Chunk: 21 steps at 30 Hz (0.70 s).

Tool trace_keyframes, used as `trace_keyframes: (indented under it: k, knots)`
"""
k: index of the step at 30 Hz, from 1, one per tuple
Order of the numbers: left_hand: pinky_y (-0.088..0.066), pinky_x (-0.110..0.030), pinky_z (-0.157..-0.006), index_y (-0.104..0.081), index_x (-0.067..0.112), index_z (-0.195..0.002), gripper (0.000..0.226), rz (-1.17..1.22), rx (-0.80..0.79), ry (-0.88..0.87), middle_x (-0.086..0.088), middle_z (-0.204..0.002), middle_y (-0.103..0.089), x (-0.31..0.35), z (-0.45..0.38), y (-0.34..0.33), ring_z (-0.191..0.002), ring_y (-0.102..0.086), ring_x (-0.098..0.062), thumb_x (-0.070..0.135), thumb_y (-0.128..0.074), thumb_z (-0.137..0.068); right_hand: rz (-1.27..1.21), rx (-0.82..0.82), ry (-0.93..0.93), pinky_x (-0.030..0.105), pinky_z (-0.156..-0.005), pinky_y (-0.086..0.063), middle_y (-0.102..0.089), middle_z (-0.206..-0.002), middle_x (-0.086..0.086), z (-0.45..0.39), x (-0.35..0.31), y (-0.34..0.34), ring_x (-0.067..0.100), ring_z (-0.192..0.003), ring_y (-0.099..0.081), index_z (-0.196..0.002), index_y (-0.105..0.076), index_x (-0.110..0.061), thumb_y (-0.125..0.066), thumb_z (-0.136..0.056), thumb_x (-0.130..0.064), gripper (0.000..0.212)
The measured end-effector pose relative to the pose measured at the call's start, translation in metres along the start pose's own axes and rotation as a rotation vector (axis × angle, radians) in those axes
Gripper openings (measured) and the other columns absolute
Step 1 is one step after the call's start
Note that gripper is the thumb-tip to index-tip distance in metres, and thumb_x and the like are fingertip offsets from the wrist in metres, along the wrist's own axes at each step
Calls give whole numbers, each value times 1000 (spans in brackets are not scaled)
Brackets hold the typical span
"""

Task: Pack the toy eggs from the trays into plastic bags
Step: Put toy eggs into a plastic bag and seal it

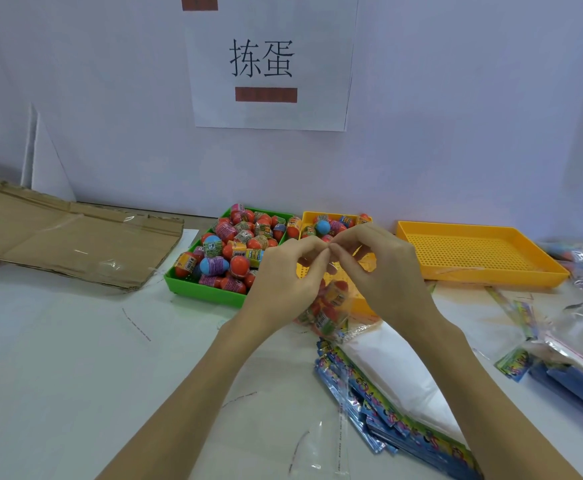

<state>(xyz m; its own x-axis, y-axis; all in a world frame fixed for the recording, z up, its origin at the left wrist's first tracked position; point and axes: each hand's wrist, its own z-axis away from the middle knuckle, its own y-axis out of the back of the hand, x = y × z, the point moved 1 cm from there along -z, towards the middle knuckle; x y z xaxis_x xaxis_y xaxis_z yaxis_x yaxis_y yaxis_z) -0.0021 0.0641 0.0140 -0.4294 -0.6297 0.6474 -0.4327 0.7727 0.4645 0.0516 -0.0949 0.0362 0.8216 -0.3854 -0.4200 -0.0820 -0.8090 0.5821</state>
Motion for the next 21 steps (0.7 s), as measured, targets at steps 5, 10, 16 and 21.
trace_keyframes:
  k: [5, 10, 16, 21]
  knots:
    - [-50, -31, -80, -73, 8, -105, 14, -151, 16, -140, 4, -88, -68, 2, 0, -2, -86, -58, -14, 8, -59, -102, -2, 34, -19, 25, -70, -54, -70, -88, 0, 0, 0, 1, 16, -77, -63, -95, -73, -9, -73, -92, -5, 5]
    - [-53, -41, -79, -73, 3, -108, 14, -225, 11, -183, -5, -91, -71, -1, 0, 0, -86, -60, -22, 4, -60, -102, -85, 23, -26, 25, -74, -55, -71, -92, 0, 0, 0, -1, 14, -82, -66, -100, -75, -9, -70, -96, -8, 6]
    - [-50, -29, -81, -72, 7, -107, 14, -153, 13, -176, 2, -86, -70, 3, -1, 0, -85, -61, -17, 4, -58, -104, -33, 100, 21, 20, -76, -54, -74, -91, 4, 0, 0, 1, 15, -81, -67, -98, -78, -6, -73, -95, -6, 6]
    - [-51, -17, -78, -74, 12, -105, 11, -42, 66, -63, 13, -83, -70, 3, -2, 1, -82, -67, -7, 9, -64, -102, -7, 119, -11, 10, -74, -51, -73, -90, 3, 1, -3, -2, 12, -76, -64, -97, -79, -7, -75, -92, -5, 7]
